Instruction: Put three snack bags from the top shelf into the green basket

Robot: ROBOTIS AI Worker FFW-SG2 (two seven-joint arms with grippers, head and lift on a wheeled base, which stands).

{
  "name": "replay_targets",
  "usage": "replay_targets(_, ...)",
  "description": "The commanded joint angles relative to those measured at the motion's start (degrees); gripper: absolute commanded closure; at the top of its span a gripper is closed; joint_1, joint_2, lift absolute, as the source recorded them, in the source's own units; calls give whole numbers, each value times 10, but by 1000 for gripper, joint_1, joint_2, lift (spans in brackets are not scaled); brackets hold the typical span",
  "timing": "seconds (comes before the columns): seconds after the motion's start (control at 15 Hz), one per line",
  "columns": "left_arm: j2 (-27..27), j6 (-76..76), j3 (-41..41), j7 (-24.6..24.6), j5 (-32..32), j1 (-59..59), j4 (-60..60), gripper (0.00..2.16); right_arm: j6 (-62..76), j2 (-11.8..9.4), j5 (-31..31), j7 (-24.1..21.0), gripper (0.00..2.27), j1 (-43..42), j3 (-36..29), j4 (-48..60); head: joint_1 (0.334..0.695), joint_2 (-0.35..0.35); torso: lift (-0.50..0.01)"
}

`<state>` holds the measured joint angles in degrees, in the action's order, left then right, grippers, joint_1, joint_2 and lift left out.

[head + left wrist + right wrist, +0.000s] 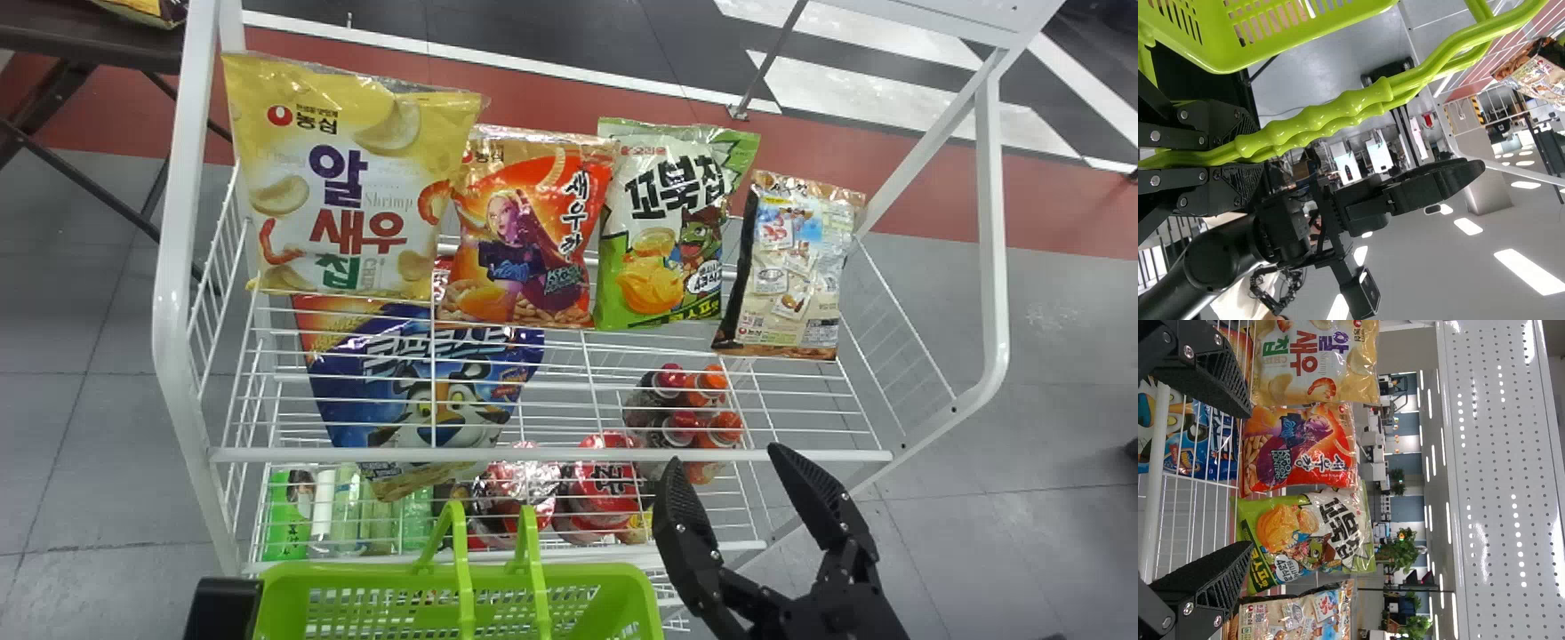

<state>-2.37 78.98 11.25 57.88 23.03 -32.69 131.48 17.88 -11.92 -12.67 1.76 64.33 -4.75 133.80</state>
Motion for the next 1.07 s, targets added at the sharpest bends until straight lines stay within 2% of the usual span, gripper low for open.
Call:
replay_targets(0.0, 0, -1, 0, 0, 0, -2, 0, 1781, 1, 0, 0, 0, 144, -1, 0, 0, 695, -350, -47)
replay_targets(0.33, 0, -1, 0, 0, 0, -4, 2, 1781, -13, -1, 0, 1, 140, -33, 0, -11, 695, -350, -47)
replay_targets(0.73, 0, -1, 4, 0, -1, -7, 4, 1781, -145, -1, 0, 1, 140, -111, 5, -10, 695, -350, -47)
replay_targets(1.0, 0, -1, 4, 0, -3, -8, 5, 1781, -152, -1, 0, 1, 140, -121, 9, -10, 695, -350, -47)
